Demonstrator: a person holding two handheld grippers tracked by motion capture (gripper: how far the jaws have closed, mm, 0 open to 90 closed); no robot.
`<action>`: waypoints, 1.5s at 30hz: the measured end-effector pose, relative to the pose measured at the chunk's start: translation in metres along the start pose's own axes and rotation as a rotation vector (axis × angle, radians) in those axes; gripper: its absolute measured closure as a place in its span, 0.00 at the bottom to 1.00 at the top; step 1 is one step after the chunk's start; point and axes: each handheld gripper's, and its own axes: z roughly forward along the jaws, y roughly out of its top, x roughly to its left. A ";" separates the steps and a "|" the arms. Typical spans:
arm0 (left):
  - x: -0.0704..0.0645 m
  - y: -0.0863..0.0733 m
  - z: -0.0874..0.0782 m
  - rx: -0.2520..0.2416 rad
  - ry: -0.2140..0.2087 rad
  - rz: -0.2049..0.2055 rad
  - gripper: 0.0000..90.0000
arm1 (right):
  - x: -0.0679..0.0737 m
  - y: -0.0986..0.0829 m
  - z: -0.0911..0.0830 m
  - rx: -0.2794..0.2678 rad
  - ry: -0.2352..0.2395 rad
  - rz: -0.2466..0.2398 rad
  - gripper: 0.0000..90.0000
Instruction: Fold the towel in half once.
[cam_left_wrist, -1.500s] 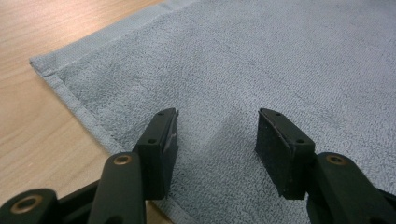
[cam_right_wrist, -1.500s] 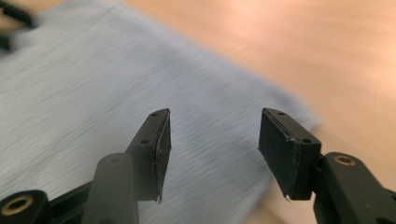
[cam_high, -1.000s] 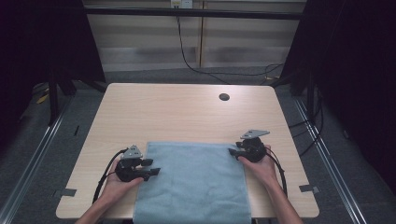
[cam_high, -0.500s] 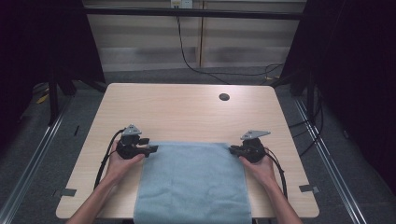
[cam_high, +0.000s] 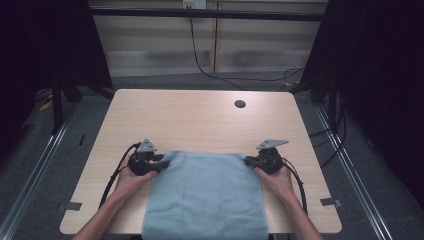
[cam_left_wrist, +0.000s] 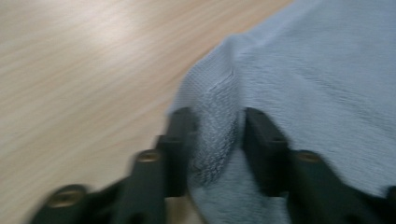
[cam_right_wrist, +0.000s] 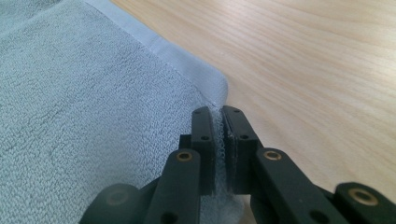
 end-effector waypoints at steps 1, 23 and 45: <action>-0.001 -0.001 -0.001 -0.003 -0.008 -0.007 0.86 | 0.001 0.000 0.000 0.002 0.009 0.003 0.94; 0.033 0.065 -0.069 -0.335 -0.027 -0.163 0.94 | -0.010 0.086 -0.062 -0.283 0.104 0.054 0.97; 0.026 0.133 -0.124 -0.438 -0.010 -0.034 0.93 | -0.004 0.170 -0.110 -0.429 0.068 -0.024 0.97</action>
